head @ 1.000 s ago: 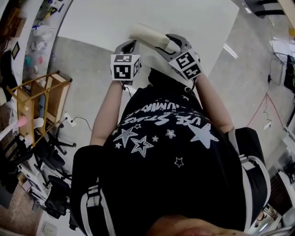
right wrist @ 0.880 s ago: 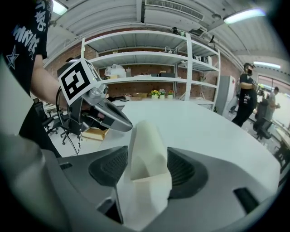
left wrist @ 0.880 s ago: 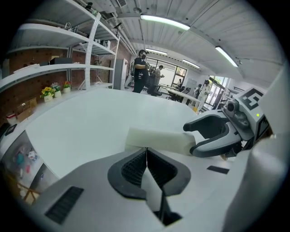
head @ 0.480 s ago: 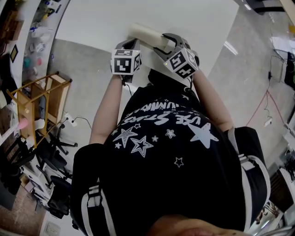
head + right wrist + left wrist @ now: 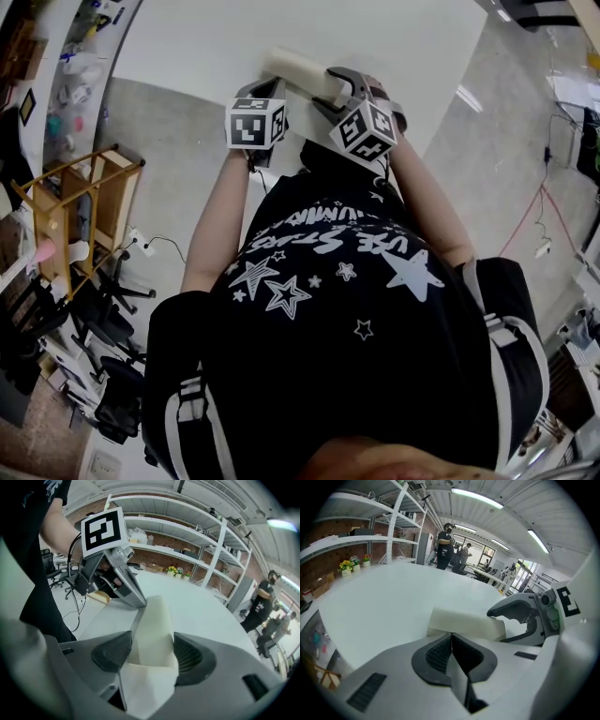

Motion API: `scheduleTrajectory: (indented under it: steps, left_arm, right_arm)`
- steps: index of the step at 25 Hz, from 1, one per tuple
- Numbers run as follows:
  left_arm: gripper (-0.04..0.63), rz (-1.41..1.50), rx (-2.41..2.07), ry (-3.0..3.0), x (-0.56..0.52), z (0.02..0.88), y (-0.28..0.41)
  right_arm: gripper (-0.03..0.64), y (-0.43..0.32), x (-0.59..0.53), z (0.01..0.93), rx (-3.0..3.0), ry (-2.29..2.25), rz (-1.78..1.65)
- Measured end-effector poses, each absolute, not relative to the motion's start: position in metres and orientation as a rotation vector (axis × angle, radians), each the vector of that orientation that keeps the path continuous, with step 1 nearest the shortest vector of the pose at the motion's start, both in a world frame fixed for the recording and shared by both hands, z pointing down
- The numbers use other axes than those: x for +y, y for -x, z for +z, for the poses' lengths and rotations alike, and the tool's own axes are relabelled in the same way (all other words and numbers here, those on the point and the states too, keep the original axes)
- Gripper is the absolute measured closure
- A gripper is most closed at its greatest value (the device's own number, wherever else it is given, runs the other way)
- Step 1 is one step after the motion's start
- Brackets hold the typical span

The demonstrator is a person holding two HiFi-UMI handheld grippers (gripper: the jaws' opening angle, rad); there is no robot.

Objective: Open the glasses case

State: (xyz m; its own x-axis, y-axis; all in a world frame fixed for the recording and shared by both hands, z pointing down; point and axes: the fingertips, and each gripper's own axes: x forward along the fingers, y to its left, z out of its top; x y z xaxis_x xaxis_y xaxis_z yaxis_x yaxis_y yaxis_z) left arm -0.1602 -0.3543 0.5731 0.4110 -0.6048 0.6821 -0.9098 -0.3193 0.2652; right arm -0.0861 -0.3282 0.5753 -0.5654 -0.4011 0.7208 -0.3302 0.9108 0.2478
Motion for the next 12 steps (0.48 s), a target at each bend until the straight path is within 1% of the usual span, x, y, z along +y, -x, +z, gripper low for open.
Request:
scheduleTrajectory:
  steps: [12]
  left_arm:
    - [0.581,0.633,-1.278,-2.026,-0.3544,0.5733,0.1601]
  right_arm:
    - [0.347,0.0855,-0.3307,0.5754,-2.195,-0.543,-0.093]
